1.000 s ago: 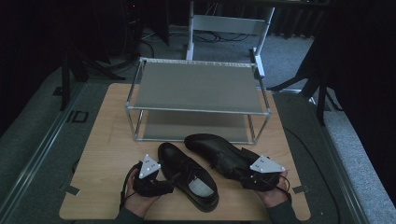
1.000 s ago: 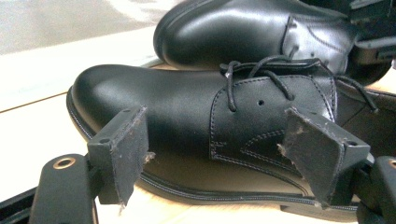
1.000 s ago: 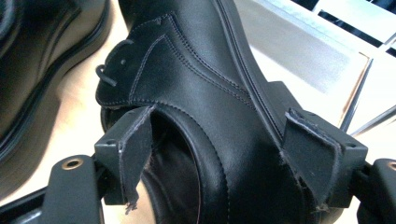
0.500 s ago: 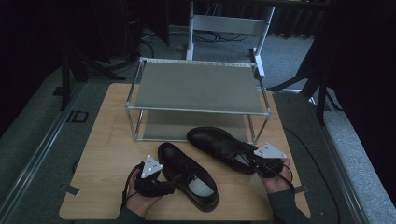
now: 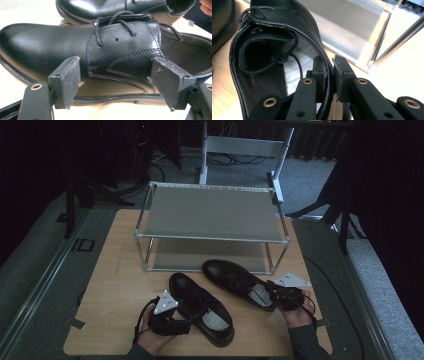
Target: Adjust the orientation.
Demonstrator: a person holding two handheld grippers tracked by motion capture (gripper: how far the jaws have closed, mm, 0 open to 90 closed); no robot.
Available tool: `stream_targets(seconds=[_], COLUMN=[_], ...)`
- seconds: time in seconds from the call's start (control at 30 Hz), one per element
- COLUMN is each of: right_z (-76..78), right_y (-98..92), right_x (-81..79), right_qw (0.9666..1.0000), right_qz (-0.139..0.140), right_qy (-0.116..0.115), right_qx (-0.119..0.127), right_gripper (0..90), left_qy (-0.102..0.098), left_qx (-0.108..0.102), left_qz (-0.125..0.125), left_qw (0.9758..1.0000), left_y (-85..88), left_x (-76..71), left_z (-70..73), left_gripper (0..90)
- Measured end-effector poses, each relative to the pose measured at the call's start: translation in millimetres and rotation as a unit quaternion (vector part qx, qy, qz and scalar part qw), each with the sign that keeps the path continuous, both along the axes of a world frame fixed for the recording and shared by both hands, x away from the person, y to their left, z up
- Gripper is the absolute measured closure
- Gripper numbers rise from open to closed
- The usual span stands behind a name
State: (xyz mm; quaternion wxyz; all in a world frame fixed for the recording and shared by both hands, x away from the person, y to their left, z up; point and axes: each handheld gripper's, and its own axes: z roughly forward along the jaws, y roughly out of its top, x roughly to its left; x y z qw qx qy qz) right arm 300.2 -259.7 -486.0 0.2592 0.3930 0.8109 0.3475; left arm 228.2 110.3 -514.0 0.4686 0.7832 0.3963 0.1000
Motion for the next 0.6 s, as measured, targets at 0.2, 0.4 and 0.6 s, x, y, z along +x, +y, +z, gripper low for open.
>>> stream_targets(seconds=[0.2, 0.4, 0.6], right_z=[0.7, -1.0, -1.8], right_y=[1.0, 6.8, 14.6], right_x=[-3.0, -1.1, 2.2], right_qw=[0.9993, 0.9979, 0.9973], right_qz=[0.018, 0.021, 0.02], right_qy=[0.027, 0.042, 0.048], right_qx=[0.02, 0.043, 0.053], right_gripper=[79.7, 79.4, 79.2], left_qy=[0.016, 0.025, 0.02], left_qx=[-0.025, -0.028, -0.012], left_qz=[-0.034, -0.051, -0.071], left_qw=[0.999, 0.998, 0.9972], left_y=[-1.6, -5.0, -21.7], left_x=[5.6, 9.2, 10.0], left_z=[-3.8, -5.1, -4.7], left_gripper=[31.6, 30.6, 29.8])
